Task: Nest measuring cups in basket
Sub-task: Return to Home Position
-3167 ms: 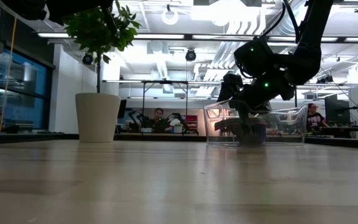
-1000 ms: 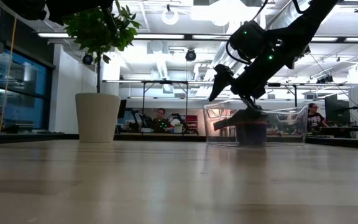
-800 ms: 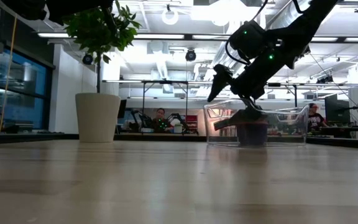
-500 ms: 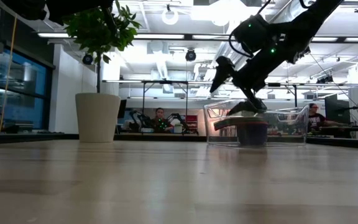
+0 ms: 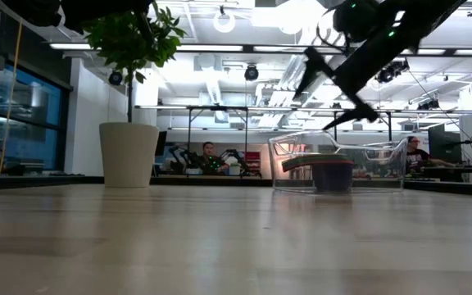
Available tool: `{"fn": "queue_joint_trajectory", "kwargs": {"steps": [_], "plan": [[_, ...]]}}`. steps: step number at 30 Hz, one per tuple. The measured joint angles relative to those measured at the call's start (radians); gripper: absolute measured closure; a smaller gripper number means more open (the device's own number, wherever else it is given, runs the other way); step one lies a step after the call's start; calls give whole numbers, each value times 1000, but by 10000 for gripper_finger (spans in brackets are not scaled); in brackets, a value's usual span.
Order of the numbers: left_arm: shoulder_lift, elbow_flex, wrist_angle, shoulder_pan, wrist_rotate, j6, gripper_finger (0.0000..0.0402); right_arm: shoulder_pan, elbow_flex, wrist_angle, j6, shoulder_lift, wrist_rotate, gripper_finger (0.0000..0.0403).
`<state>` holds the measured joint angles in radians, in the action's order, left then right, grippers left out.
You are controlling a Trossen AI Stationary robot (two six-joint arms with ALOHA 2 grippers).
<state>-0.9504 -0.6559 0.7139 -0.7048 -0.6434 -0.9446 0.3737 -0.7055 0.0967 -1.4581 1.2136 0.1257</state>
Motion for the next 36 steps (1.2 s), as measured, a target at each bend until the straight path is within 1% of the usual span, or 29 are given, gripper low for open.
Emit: {"fn": "queue_joint_trajectory", "kwargs": {"steps": [3, 6, 10, 14, 18, 21, 24, 26, 28, 30, 31, 32, 33, 36], "plan": [[0, 0, -13, 0, 0, 23, 401, 0, 0, 116, 63, -79, -29, 4], [0, 0, -13, 0, 0, 32, 401, 0, 0, 173, 173, -147, -68, 4], [0, 0, -12, 12, -6, 32, 401, 0, 0, 173, 339, -206, -115, 4], [0, 0, -13, 48, -5, 32, 401, -10, 0, 163, 510, -218, -123, 4], [3, 0, -17, 128, 29, 67, 402, -21, 0, 151, 678, -210, -182, 4], [25, 0, -65, 229, 114, 121, 402, -28, 0, 139, 718, -205, -250, 19], [70, 0, -234, 329, 225, 215, 401, -39, 0, 124, 744, -205, -284, 65], [112, 0, -349, 383, 309, 256, 401, -52, 0, 108, 771, -205, -291, 118], [152, 0, -440, 428, 368, 289, 401, -66, 0, 97, 797, -206, -296, 189], [198, 2, -500, 464, 413, 319, 401, -78, 0, 84, 817, -206, -303, 281], [220, 2, -512, 480, 431, 342, 401, -83, 0, 71, 830, -206, -309, 333], [242, 3, -523, 496, 443, 366, 401, -86, 0, 54, 844, -206, -316, 366], [263, 11, -521, 510, 455, 387, 401, -91, 0, 27, 855, -206, -325, 381], [322, 51, -531, 544, 496, 423, 401, -96, 0, -79, 832, -206, -345, 370]]}}
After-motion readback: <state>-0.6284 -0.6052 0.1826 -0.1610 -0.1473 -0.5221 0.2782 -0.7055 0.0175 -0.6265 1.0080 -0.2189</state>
